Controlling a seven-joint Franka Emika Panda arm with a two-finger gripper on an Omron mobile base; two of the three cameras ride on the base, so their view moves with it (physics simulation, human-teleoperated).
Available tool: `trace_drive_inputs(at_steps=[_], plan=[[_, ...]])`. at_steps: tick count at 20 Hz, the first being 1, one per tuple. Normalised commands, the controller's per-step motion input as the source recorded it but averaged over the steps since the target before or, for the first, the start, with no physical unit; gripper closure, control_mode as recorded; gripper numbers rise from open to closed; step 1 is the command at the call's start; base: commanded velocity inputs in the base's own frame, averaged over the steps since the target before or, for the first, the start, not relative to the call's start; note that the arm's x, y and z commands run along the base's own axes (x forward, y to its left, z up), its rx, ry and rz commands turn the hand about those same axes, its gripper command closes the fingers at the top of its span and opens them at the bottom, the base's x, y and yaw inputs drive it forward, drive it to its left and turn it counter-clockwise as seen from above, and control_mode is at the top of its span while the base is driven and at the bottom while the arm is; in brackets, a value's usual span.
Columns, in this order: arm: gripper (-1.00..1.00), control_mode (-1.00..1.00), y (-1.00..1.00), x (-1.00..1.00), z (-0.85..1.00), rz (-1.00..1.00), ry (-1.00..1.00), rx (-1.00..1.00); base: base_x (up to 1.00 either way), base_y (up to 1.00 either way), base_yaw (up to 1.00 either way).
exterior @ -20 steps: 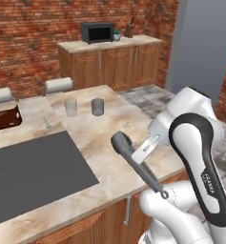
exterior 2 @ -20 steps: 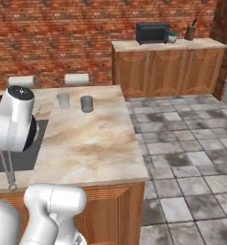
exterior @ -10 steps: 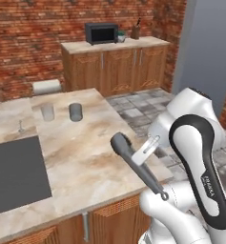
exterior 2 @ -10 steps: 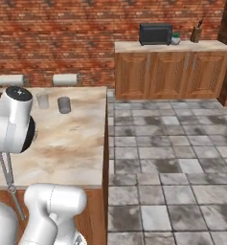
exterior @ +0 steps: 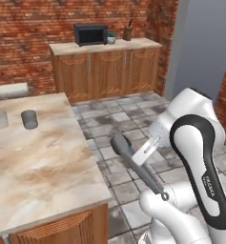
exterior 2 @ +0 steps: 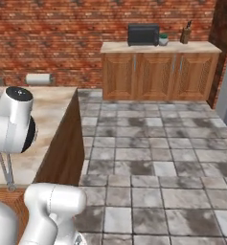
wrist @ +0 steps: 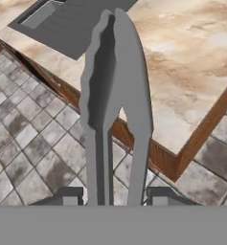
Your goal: Take the tongs from the drawer on the left and place them on the dining counter next to the tray containing the hot dog.
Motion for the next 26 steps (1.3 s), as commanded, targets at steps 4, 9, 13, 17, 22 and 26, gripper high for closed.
trace_drive_inputs(at_steps=[4, 9, 13, 17, 22, 26], plan=[[1.00, 1.00, 0.00, 0.00, 0.00, 0.00, 0.00, 0.00, 0.59, -1.00, 0.18], [1.00, 1.00, 0.00, 0.00, 0.00, 0.00, 0.00, 0.00, 0.80, -0.99, 0.23], [1.00, 1.00, 0.00, 0.00, 0.00, 0.00, 0.00, 0.00, 0.84, -0.91, 0.23], [1.00, 1.00, 0.00, 0.00, 0.00, 0.00, 0.00, 0.00, 0.85, -0.86, 0.24], [1.00, 1.00, 0.00, 0.00, 0.00, 0.00, 0.00, 0.00, 0.79, -0.76, 0.31], [1.00, 1.00, 0.00, 0.00, 0.00, 0.00, 0.00, 0.00, 0.70, -0.58, 0.37]])
